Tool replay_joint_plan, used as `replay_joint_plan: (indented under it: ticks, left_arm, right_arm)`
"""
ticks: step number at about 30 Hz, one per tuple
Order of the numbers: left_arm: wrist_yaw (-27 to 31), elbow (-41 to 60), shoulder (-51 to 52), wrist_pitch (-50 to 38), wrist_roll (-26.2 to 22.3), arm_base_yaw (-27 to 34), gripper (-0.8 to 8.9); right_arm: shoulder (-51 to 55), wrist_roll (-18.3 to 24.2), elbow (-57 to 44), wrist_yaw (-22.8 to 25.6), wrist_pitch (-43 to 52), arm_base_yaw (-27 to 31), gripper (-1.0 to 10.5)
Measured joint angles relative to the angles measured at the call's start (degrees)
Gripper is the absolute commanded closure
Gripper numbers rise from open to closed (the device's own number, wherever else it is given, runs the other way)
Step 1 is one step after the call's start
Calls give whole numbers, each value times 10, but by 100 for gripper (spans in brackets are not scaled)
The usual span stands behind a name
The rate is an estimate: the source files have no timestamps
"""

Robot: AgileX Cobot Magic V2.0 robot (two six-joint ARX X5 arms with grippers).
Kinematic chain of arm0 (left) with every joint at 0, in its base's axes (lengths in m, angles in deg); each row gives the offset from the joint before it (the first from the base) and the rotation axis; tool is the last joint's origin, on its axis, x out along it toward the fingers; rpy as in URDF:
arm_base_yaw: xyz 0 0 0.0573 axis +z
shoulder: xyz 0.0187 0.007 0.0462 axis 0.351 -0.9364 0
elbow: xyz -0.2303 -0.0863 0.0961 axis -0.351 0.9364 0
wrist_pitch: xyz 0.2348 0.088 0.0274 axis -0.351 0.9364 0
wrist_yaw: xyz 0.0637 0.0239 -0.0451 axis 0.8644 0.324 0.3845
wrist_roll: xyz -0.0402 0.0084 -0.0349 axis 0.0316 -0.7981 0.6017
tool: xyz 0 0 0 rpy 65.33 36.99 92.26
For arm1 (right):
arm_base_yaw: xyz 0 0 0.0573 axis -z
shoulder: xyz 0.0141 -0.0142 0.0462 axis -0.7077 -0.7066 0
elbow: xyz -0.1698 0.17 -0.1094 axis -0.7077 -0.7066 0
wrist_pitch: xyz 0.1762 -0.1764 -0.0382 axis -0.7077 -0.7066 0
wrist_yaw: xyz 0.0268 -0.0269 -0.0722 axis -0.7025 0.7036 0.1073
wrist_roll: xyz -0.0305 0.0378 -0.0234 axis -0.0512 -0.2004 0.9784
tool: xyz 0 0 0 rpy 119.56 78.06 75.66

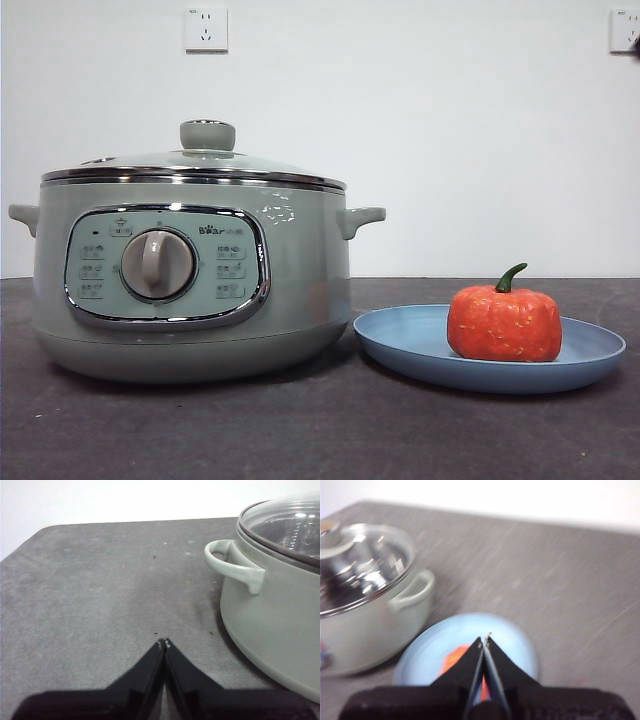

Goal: Take the pumpkin out from the steamer,put the pumpkin in the blue plate,close the lid

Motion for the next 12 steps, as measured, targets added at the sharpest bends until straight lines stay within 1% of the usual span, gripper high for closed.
replay_joint_plan:
  ticks: [2, 5, 6, 9, 12]
  left_arm:
    - [0, 0, 0, 0, 0, 0, 817]
    - [0, 0, 0, 0, 0, 0, 817]
    - [0, 0, 0, 0, 0, 0, 817]
    - [0, 0, 0, 0, 0, 0, 817]
    - [0, 0, 0, 0, 0, 0, 817]
  right_arm:
    - [44, 21, -34, -15, 29, 37, 963]
    - [108, 36, -104, -59, 60, 101, 963]
    - [130, 39, -131, -67, 65, 120, 963]
    - [184, 41, -192, -75, 78, 157, 963]
    - [223, 41, -238, -86, 81, 171, 963]
